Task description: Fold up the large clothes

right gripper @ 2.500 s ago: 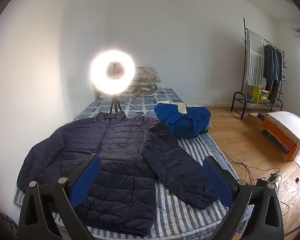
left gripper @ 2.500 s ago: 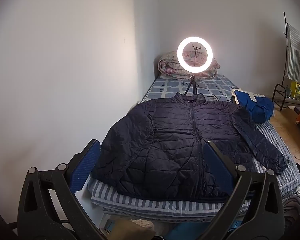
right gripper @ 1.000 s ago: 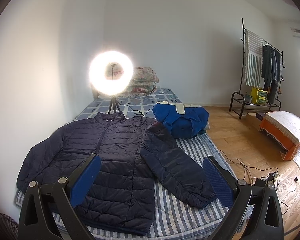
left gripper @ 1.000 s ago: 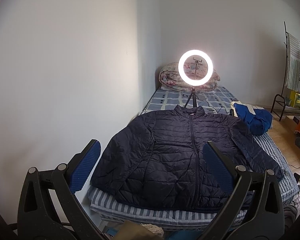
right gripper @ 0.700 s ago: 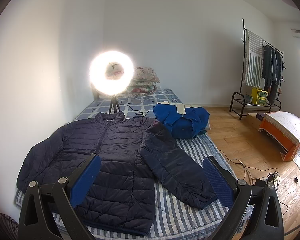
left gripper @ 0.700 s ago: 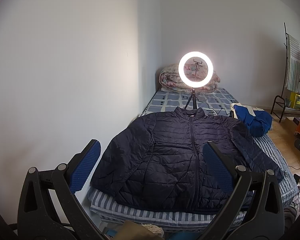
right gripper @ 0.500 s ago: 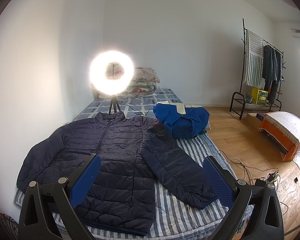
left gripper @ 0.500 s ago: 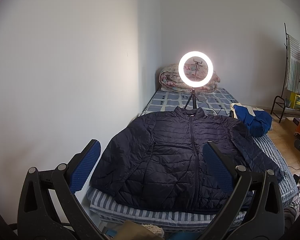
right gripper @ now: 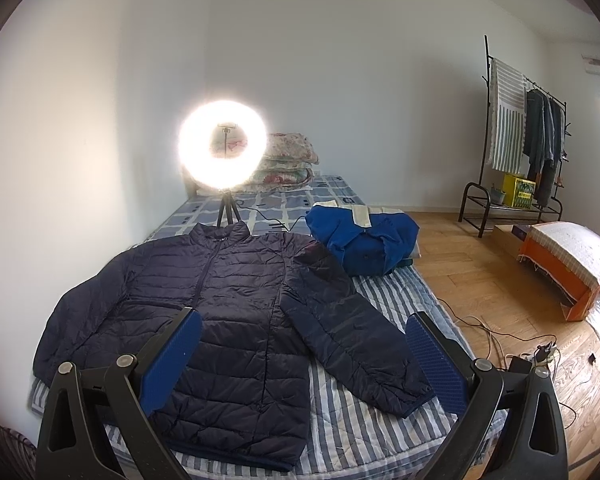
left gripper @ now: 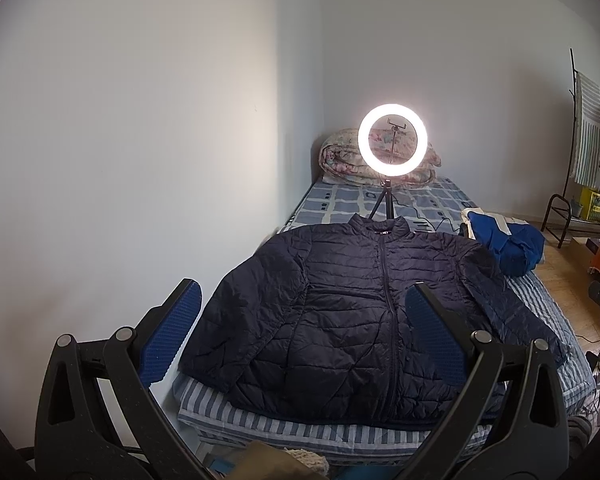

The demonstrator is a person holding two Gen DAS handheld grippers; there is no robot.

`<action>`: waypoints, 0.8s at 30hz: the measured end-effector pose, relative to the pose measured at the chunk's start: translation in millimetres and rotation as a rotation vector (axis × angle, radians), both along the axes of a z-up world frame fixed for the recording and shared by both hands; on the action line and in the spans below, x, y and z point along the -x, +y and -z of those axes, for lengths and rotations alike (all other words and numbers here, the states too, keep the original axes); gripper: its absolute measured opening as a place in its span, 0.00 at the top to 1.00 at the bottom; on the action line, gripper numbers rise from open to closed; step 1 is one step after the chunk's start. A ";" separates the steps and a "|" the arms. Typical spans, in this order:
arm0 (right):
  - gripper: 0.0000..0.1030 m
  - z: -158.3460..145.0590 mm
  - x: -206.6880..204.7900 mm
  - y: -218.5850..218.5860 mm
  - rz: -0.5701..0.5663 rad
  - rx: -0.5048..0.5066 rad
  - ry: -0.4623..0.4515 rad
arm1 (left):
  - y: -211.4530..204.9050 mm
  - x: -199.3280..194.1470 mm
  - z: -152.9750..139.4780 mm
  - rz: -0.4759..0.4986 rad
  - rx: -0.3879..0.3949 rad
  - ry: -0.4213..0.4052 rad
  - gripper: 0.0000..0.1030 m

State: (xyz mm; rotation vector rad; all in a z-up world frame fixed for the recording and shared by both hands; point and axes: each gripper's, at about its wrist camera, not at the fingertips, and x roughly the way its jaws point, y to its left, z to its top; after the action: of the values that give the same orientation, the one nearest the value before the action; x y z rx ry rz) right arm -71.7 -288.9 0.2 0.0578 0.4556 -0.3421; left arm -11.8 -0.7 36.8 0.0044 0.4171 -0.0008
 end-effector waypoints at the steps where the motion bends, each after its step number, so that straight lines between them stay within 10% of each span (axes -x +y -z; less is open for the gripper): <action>1: 0.00 0.1 -0.1 0.4 0.001 0.001 0.000 | -0.3 0.0 -0.2 0.000 0.000 -0.001 0.00; 24: 0.00 2.7 -7.0 8.4 0.004 0.010 0.020 | 7.6 -7.1 15.1 -0.008 0.014 0.021 0.00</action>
State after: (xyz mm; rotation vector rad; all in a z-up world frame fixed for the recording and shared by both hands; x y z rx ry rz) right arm -64.7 -280.5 -2.5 0.0457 0.4735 -0.3489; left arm -4.7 6.8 21.7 -0.0108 0.4378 0.0041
